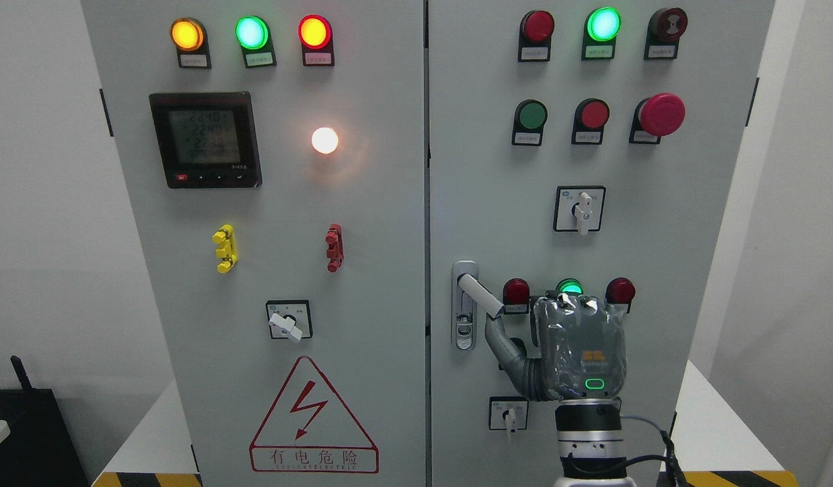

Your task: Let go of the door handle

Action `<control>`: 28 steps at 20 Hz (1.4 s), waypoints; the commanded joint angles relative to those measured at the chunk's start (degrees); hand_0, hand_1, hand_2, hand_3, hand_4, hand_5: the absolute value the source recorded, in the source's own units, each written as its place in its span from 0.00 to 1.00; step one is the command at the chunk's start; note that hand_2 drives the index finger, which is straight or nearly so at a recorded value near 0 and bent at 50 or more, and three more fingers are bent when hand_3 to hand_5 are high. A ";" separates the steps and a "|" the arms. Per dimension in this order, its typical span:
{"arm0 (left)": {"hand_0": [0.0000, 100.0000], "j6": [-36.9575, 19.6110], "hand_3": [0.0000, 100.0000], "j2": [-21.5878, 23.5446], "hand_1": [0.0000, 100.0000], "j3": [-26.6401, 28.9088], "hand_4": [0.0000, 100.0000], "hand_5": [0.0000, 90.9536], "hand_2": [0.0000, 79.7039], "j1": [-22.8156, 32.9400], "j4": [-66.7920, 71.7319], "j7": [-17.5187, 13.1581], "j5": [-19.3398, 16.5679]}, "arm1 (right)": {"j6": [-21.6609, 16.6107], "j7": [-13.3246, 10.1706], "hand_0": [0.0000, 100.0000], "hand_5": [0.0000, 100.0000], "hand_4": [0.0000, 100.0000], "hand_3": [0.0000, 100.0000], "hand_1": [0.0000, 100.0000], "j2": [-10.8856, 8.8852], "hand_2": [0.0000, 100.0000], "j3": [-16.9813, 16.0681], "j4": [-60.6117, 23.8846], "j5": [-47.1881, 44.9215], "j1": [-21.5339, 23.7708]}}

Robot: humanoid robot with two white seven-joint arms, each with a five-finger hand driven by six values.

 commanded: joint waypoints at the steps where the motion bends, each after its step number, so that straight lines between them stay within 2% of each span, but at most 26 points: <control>1: 0.12 0.05 0.00 0.01 0.39 0.62 0.00 0.00 0.00 0.00 0.97 -0.02 0.00 | -0.12 0.04 0.40 0.98 1.00 1.00 0.14 -0.05 1.00 -0.26 -0.09 0.00 -0.20; 28: 0.12 -0.04 0.00 -0.08 0.39 0.62 0.00 0.00 0.00 0.00 0.97 -0.02 0.00 | -0.29 0.22 0.40 0.98 1.00 1.00 0.14 -0.14 1.00 -1.05 -0.09 -1.14 -0.99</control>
